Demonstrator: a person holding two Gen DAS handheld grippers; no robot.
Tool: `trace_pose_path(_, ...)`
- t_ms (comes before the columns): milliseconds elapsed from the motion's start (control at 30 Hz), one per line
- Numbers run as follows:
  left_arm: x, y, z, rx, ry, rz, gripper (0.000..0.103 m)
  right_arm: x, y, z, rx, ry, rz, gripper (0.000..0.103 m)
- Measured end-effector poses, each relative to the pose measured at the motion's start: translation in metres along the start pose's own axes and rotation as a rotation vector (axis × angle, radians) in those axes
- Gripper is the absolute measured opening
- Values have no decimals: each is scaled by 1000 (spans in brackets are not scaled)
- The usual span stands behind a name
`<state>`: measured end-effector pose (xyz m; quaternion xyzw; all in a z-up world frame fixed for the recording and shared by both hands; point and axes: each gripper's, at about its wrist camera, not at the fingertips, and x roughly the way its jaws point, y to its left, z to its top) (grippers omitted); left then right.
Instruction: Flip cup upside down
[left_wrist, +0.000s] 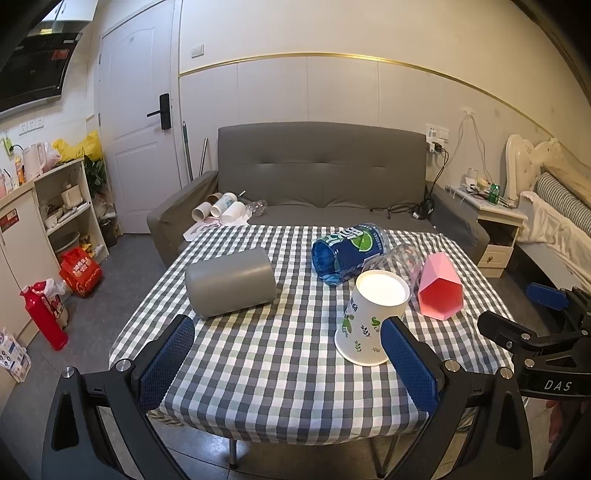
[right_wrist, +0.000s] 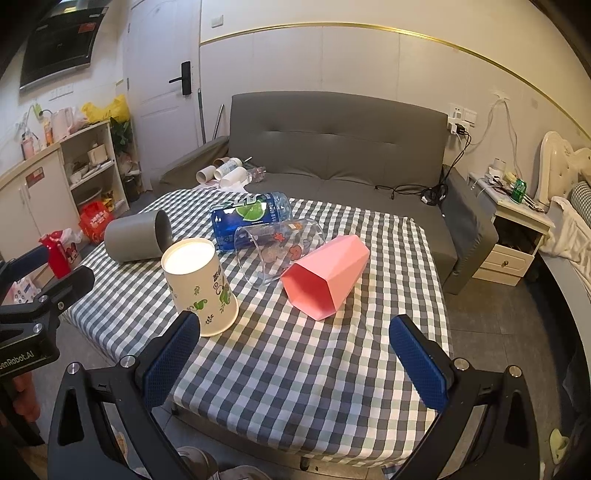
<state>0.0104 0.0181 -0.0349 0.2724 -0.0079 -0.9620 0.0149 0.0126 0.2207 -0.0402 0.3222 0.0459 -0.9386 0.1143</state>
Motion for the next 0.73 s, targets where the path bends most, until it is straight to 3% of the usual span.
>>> trace_pose_path(733, 0, 2, -3, -6, -3, 3, 103, 2, 1, -1, -2, 13, 2, 103)
